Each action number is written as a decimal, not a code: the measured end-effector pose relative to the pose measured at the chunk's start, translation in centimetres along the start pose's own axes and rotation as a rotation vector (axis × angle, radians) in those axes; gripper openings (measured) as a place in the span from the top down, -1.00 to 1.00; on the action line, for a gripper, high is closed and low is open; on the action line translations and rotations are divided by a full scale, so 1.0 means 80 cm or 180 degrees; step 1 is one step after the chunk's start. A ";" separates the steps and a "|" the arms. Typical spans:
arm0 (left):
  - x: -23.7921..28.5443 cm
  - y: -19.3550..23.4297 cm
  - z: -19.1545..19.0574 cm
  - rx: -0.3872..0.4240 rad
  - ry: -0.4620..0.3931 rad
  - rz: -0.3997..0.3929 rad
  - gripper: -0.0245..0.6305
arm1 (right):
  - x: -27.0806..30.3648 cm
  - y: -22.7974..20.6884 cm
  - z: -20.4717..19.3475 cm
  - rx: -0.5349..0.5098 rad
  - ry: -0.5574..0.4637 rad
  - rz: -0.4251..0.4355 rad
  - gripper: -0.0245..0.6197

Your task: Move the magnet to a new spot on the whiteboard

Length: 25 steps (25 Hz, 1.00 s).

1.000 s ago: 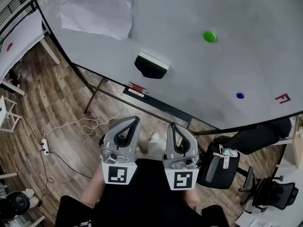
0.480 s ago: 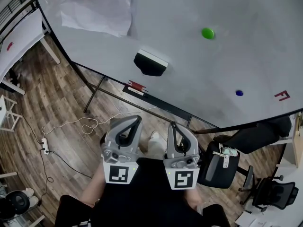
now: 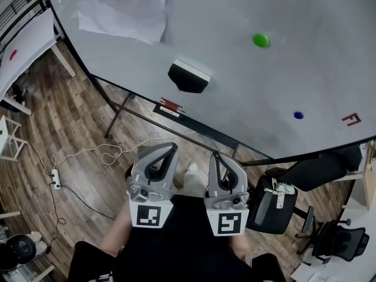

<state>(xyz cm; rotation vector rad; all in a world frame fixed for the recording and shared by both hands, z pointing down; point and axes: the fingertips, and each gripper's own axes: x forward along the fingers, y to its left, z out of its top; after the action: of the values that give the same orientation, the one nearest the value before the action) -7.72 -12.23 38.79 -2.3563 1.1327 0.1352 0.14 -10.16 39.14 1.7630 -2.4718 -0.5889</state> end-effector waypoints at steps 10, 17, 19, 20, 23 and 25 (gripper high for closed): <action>0.000 0.001 -0.003 -0.0011 0.0029 0.0024 0.92 | -0.004 -0.009 -0.001 0.0037 0.0033 0.0014 0.92; 0.003 -0.001 -0.003 -0.0032 0.0011 0.0010 0.92 | -0.007 -0.019 -0.001 0.0017 0.0040 -0.0055 0.92; 0.004 -0.002 -0.003 -0.0032 0.0006 0.0003 0.92 | -0.007 -0.020 -0.002 0.0016 0.0043 -0.0068 0.92; 0.005 -0.002 -0.003 -0.0029 0.0007 -0.0001 0.92 | -0.007 -0.020 -0.002 0.0017 0.0043 -0.0071 0.92; 0.005 -0.002 -0.003 -0.0017 0.0009 -0.0005 0.92 | -0.006 -0.020 -0.001 0.0020 0.0036 -0.0071 0.92; 0.005 -0.001 -0.003 -0.0016 0.0012 0.0001 0.92 | -0.006 -0.019 -0.001 0.0020 0.0032 -0.0065 0.92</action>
<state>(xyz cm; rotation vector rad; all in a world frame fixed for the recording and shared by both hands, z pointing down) -7.43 -12.56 38.90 -2.3619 1.1359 0.1340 1.72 -10.20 38.77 1.7910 -2.4548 -0.5730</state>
